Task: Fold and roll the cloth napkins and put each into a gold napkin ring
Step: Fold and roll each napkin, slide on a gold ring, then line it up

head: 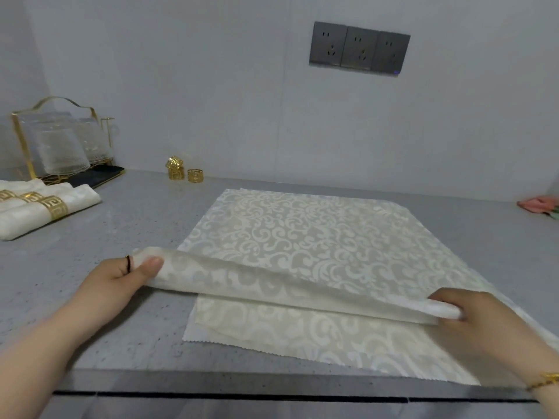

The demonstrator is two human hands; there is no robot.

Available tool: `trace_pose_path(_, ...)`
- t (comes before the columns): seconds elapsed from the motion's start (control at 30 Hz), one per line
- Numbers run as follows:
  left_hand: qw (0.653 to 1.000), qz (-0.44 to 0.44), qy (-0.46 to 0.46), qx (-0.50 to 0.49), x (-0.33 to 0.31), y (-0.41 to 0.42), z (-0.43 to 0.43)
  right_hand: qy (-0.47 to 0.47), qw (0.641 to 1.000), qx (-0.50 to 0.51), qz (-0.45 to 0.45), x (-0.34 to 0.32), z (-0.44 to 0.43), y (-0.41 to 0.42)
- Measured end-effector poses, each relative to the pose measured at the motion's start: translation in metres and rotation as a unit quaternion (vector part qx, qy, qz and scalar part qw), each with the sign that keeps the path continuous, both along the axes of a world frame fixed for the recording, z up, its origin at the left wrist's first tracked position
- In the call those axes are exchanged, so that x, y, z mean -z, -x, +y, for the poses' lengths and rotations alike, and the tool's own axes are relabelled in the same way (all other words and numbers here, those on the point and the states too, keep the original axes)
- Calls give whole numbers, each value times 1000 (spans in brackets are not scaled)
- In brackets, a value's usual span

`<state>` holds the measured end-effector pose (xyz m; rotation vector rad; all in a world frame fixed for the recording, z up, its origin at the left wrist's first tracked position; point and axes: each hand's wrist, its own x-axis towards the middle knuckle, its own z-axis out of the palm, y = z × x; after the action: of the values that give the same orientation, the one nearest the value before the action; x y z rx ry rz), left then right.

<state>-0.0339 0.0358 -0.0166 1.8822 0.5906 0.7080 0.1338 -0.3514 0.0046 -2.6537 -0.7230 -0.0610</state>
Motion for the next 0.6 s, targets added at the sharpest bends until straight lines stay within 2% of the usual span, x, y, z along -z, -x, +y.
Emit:
trace_pose_path(0.1, 1000, 16, 19, -3, -2, 13, 10, -29, 998, 48, 15, -5, -27, -5)
trace_pose_path(0.33, 997, 58, 41, -6, -7, 24, 10, -146, 983, 62, 90, -16, -49, -9)
trace_pose_path(0.47, 996, 88, 6, 18, -5, 18, 15, -176, 973, 102, 114, -8, -34, -17)
trace_pose_path(0.6, 985, 152, -66, 41, -5, 4, 27, -145, 972, 125, 133, -3, -20, -26)
